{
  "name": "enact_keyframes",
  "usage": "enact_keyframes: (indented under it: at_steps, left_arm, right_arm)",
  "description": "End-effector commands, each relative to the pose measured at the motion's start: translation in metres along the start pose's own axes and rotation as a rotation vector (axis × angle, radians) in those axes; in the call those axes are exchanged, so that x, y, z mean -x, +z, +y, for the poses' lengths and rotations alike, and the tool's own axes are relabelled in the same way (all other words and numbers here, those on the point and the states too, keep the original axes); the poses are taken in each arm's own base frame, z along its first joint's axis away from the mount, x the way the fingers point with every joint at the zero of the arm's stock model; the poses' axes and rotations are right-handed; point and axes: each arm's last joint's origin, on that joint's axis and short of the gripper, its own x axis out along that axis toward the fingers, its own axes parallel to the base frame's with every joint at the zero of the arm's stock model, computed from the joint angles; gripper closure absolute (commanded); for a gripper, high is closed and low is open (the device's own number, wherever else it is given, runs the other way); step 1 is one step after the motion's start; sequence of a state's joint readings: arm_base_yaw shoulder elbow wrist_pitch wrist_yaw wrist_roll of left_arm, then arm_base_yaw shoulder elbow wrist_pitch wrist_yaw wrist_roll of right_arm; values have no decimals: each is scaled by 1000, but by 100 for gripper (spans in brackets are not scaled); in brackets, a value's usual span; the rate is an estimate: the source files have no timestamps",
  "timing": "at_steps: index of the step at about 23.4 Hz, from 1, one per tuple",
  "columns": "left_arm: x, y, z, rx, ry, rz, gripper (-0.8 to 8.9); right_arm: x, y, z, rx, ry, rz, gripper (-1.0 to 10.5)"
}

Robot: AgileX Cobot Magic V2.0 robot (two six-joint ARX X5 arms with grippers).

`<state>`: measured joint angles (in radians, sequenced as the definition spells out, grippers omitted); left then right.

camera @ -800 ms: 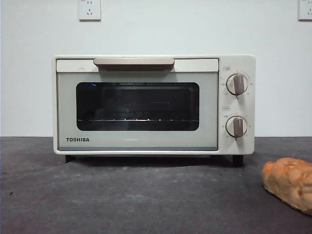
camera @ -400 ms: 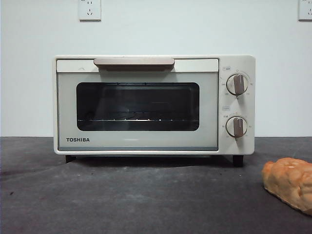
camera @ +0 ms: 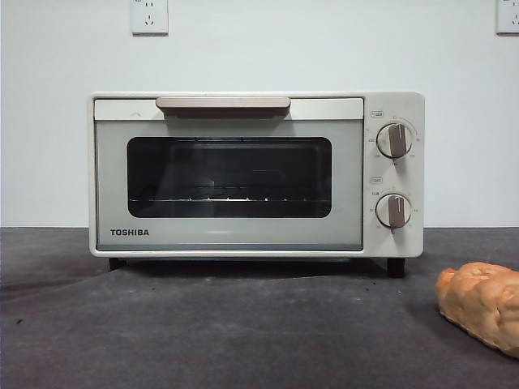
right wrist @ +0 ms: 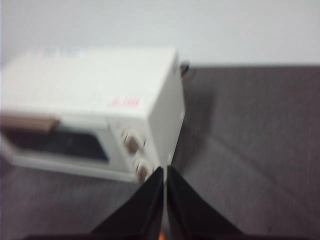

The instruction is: The left arm flap open the oven, the right arm pick bread and place it into oven, the left arm flap close the oven

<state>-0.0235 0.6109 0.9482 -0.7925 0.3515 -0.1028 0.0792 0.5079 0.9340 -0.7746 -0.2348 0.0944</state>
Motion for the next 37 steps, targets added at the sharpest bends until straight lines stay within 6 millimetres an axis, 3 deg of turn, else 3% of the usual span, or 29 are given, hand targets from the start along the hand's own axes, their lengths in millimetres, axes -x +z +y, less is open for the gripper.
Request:
enact_keyframes:
  at_steps: [1, 6, 15, 16, 19, 21, 30, 37]
  left_arm:
    - [4, 6, -4, -79, -19, 20, 797]
    - [5, 3, -5, -82, -27, 47, 797]
    - [5, 2, -5, -80, -27, 54, 797]
    - [5, 2, -5, -80, -27, 54, 797]
    - [5, 2, -5, -80, -27, 54, 797]
    - [5, 2, -5, -81, -27, 53, 797]
    - [5, 2, -5, -80, -27, 54, 797]
    - [5, 2, -5, -80, -27, 54, 796]
  right_arm:
    - [-2, 11, 2, 62, 28, 95, 941]
    - [-11, 17, 1, 62, 56, 218, 941]
    - [-12, 16, 1, 59, 55, 234, 938]
    - [-12, 16, 1, 54, 55, 238, 918]
    - [-12, 13, 1, 22, 52, 268, 690]
    - [-13, 10, 1, -9, 60, 307, 607]
    - [-30, -18, 3, -79, 134, 446, 607]
    - [-72, -64, 4, -157, 175, 561, 606]
